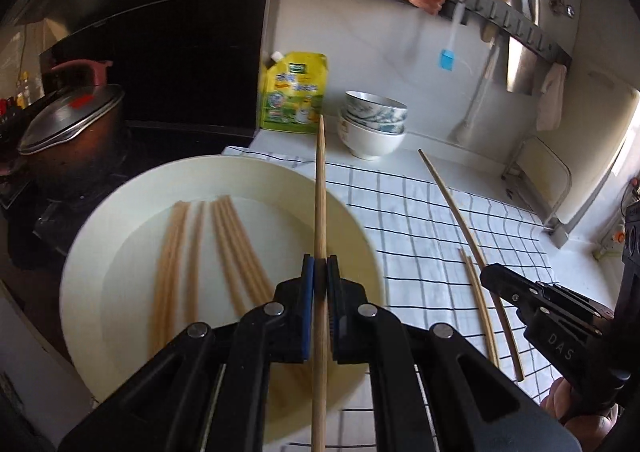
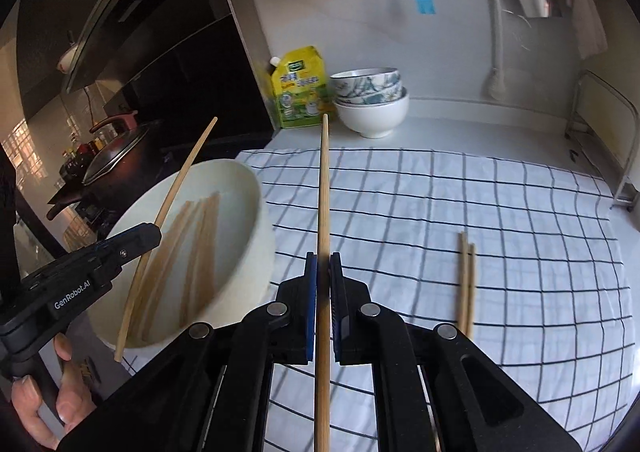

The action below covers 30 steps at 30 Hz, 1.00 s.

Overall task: Organize utensils
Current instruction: 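Close both tools on a chopstick each and carry them over the basin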

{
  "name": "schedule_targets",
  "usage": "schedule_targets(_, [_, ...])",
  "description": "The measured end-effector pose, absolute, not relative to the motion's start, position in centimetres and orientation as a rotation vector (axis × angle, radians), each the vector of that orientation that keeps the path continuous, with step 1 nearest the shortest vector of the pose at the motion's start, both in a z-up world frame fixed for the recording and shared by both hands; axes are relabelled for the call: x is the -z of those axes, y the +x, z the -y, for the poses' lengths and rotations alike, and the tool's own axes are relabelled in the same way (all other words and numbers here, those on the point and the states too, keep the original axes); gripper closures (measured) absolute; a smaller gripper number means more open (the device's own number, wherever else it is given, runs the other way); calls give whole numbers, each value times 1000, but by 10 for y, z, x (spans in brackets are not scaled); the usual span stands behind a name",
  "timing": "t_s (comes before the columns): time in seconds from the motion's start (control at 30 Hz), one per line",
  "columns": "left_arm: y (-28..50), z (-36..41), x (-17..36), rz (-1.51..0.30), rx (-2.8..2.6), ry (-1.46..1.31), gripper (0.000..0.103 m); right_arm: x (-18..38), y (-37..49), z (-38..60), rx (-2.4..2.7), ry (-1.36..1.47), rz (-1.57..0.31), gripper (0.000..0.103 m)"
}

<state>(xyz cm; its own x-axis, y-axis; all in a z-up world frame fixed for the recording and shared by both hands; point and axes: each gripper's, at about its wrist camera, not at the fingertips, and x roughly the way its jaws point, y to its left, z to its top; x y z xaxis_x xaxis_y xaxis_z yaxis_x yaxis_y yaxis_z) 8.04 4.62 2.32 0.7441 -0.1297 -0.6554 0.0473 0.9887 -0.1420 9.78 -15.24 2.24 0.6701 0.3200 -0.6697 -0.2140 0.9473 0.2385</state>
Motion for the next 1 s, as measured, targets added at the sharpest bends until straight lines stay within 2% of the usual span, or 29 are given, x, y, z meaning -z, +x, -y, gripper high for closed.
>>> schedule_targets(0.2, [89, -107, -7, -757, 13, -135, 96, -20, 125, 76, -389, 38, -807, 97])
schedule_targets(0.43, [98, -140, 19, -806, -30, -156, 96, -6, 145, 14, -462, -20, -871, 97])
schedule_targets(0.87, [107, -153, 39, -857, -30, -187, 95, 15, 163, -9, -458, -33, -938, 97])
schedule_targets(0.93, [105, -156, 38, -857, -40, -196, 84, 14, 163, -8, -459, -29, -932, 94])
schedule_targets(1.0, [103, -158, 37, -845, -55, -193, 57, 11, 160, -7, -451, -32, -916, 85])
